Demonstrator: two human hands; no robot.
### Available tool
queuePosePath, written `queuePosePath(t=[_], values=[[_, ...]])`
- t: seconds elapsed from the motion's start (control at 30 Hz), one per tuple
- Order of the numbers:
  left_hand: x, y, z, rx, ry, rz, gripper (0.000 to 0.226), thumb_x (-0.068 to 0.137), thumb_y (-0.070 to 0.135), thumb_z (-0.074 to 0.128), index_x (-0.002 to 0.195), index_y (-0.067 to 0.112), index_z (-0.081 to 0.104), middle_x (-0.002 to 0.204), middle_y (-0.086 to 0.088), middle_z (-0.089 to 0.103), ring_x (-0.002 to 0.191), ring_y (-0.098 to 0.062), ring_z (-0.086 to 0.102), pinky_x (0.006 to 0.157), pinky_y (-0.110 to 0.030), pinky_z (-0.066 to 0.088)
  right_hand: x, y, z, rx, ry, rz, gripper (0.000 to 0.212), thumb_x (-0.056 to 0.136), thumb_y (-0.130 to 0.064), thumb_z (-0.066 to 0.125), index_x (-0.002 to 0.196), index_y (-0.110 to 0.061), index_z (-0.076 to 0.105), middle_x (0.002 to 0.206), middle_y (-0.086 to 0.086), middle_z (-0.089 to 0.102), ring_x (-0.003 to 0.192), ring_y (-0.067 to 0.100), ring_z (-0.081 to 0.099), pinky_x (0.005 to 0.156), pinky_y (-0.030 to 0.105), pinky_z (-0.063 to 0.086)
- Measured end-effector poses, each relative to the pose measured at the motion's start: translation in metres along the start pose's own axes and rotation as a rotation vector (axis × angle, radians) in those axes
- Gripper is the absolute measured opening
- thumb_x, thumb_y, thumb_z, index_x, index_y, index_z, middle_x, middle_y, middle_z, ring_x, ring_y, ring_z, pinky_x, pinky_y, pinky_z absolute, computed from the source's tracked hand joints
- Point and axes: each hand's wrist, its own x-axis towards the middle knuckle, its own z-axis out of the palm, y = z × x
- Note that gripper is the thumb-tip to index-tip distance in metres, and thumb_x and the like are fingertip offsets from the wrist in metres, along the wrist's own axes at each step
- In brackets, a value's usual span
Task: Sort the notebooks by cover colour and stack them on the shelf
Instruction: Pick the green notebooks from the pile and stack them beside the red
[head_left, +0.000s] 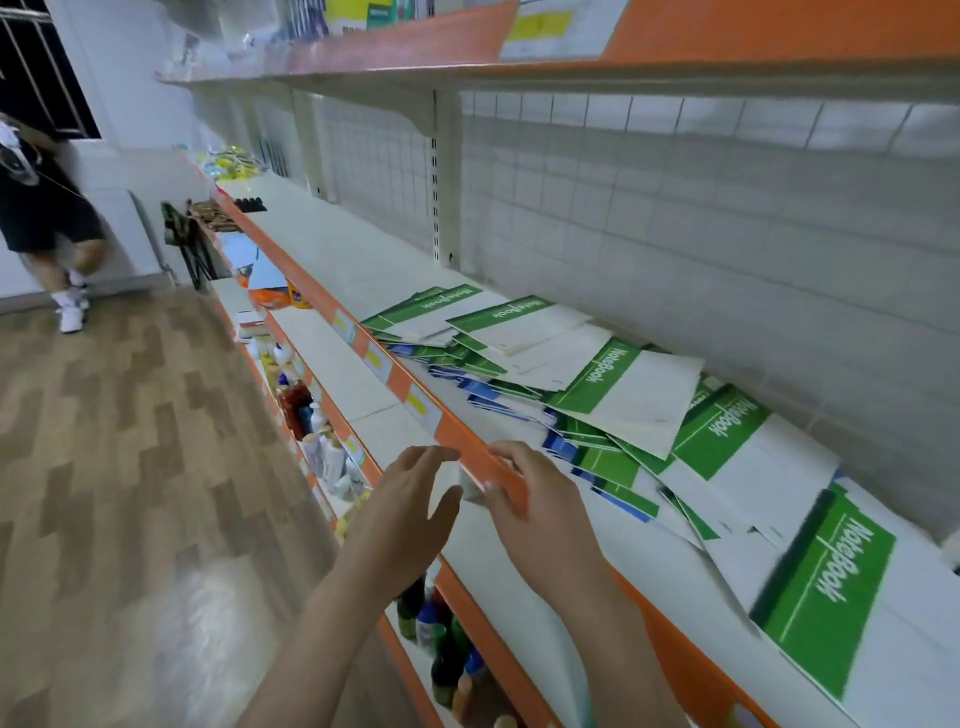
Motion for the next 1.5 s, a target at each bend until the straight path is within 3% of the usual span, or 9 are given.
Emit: queuePosePath(t=[0.1, 0.27, 0.43, 0.63, 0.8, 1.07, 1.2, 1.37, 1.5], values=[[0.027, -0.02, 0.001, -0.02, -0.011, 0.023, 0.038, 0.097, 0.032, 0.046, 0.135, 0.028, 0.043, 0.137, 0.01, 0.044, 0.117, -0.011, 0.051, 0.092, -0.016, 0.034, 0.028, -0.001, 0.014, -0.038, 0.032, -0.02, 0.028, 0.096, -0.027, 0.048, 0.123, -0.031, 0.05, 0.123, -0.017, 0.053, 0.104, -0.005, 0.047, 0.081, 0.003, 0.035], [0.093, -0.06, -0.01, -0.063, -0.052, 0.109, 0.038, 0.097, 0.029, 0.047, 0.134, 0.028, 0.044, 0.135, 0.008, 0.044, 0.122, -0.01, 0.046, 0.096, -0.019, 0.036, 0.087, -0.011, 0.037, -0.021, 0.144, -0.022, 0.03, 0.094, -0.024, 0.05, 0.124, -0.03, 0.052, 0.123, -0.02, 0.054, 0.107, -0.014, 0.042, 0.085, -0.004, 0.026], [0.166, -0.091, -0.019, -0.075, -0.081, 0.21, 0.036, 0.095, 0.025, 0.051, 0.131, 0.024, 0.048, 0.13, 0.006, 0.048, 0.104, -0.015, 0.056, 0.081, -0.018, 0.039, 0.148, -0.019, 0.055, -0.057, 0.261, 0.01, 0.03, 0.092, -0.015, 0.053, 0.121, -0.024, 0.055, 0.119, -0.013, 0.058, 0.105, -0.007, 0.047, 0.084, -0.006, 0.027], [0.237, -0.104, -0.012, -0.125, -0.144, 0.395, 0.029, 0.094, 0.021, 0.05, 0.123, 0.02, 0.054, 0.119, 0.005, 0.052, 0.111, -0.013, 0.051, 0.09, -0.026, 0.043, 0.2, -0.013, 0.047, -0.171, 0.349, 0.115, 0.035, 0.093, -0.02, 0.053, 0.128, -0.025, 0.05, 0.129, -0.009, 0.052, 0.092, -0.011, 0.05, 0.082, -0.006, 0.028], [0.296, -0.104, 0.007, 0.021, -0.151, 0.415, 0.04, 0.097, 0.04, 0.041, 0.132, 0.022, 0.047, 0.13, 0.003, 0.049, 0.117, -0.013, 0.048, 0.096, -0.031, 0.046, 0.238, 0.019, 0.019, -0.38, 0.294, 0.397, 0.048, 0.095, -0.027, 0.047, 0.141, -0.018, 0.036, 0.142, 0.001, 0.039, 0.123, 0.018, 0.046, 0.102, 0.027, 0.036], [0.352, -0.065, 0.049, 0.356, -0.461, 0.267, 0.085, 0.088, 0.069, 0.032, 0.145, 0.007, 0.023, 0.144, -0.016, 0.035, 0.132, -0.032, 0.03, 0.102, -0.043, 0.034, 0.268, 0.062, 0.026, -0.716, 0.237, 0.623, 0.054, 0.096, -0.046, 0.034, 0.142, -0.017, 0.031, 0.148, 0.005, 0.032, 0.137, 0.022, 0.028, 0.115, 0.039, 0.017], [0.363, -0.054, 0.063, 0.156, -0.461, 0.233, 0.096, 0.074, 0.074, 0.054, 0.134, 0.003, 0.032, 0.132, -0.014, 0.039, 0.123, -0.03, 0.035, 0.095, -0.037, 0.04, 0.277, 0.069, 0.007, -0.685, 0.292, 0.644, 0.05, 0.094, -0.042, 0.042, 0.138, -0.018, 0.037, 0.144, 0.005, 0.038, 0.131, 0.023, 0.038, 0.108, 0.037, 0.03], [0.364, -0.053, 0.064, -0.075, -0.396, 0.242, 0.075, 0.067, 0.057, 0.076, 0.113, 0.014, 0.035, 0.109, -0.002, 0.05, 0.1, -0.02, 0.054, 0.074, -0.032, 0.049, 0.263, 0.081, -0.001, -0.594, 0.497, 0.503, 0.031, 0.091, -0.016, 0.05, 0.121, -0.019, 0.06, 0.125, -0.004, 0.056, 0.11, 0.011, 0.054, 0.095, 0.021, 0.04], [0.38, -0.042, 0.065, -0.352, -0.454, 0.208, 0.042, 0.081, 0.025, 0.072, 0.1, 0.017, 0.035, 0.093, 0.003, 0.059, 0.077, -0.015, 0.063, 0.058, -0.025, 0.05, 0.266, 0.077, 0.004, -0.664, 0.533, 0.413, 0.029, 0.093, -0.034, 0.044, 0.117, -0.027, 0.059, 0.12, -0.011, 0.054, 0.108, 0.008, 0.052, 0.1, 0.032, 0.041]])
